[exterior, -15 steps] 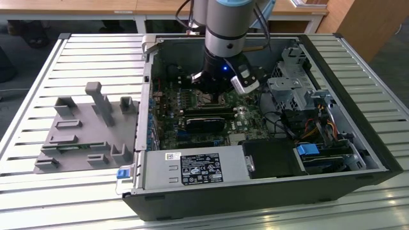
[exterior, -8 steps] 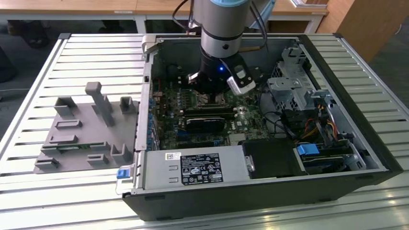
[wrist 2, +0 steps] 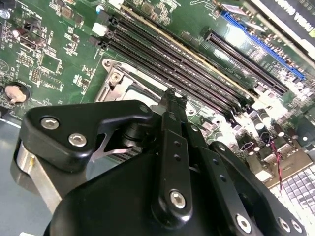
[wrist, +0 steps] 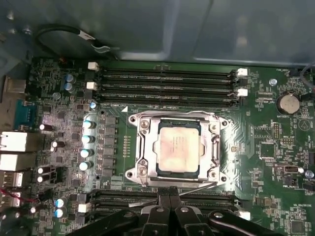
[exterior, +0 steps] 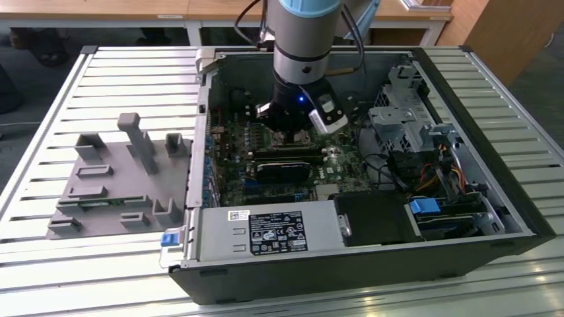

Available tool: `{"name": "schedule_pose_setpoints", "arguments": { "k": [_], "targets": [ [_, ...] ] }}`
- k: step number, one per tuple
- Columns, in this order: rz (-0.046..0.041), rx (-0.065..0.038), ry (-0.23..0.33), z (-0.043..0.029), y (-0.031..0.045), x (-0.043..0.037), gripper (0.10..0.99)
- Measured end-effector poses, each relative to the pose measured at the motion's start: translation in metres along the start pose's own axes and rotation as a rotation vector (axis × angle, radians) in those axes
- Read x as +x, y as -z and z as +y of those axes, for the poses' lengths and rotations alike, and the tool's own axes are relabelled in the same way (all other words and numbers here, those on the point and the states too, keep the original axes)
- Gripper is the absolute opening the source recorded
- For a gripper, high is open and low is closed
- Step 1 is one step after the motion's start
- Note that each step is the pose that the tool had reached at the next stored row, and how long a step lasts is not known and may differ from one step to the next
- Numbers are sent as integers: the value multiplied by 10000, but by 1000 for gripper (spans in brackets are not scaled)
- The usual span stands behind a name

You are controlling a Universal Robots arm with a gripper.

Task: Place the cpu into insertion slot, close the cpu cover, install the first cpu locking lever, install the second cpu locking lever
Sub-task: 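Install the second cpu locking lever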

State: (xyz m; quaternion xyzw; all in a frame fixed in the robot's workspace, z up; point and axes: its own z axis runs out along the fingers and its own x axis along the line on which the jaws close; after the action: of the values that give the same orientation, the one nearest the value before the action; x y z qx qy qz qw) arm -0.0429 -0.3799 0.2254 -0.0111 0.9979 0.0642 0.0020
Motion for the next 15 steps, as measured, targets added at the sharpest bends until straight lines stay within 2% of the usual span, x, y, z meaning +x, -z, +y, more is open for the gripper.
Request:
{"name": "schedule_pose_setpoints", "arguments": {
  "k": [3, 7, 10, 15],
  "targets": [
    [-5, -167, -1, -39, -9, 4, 106],
    [-7, -270, -2, -107, -6, 37, 106],
    [-10, -443, -2, -121, -6, 84, 106],
    [-13, -546, -1, -133, -60, 110, 106]
  ]
}}
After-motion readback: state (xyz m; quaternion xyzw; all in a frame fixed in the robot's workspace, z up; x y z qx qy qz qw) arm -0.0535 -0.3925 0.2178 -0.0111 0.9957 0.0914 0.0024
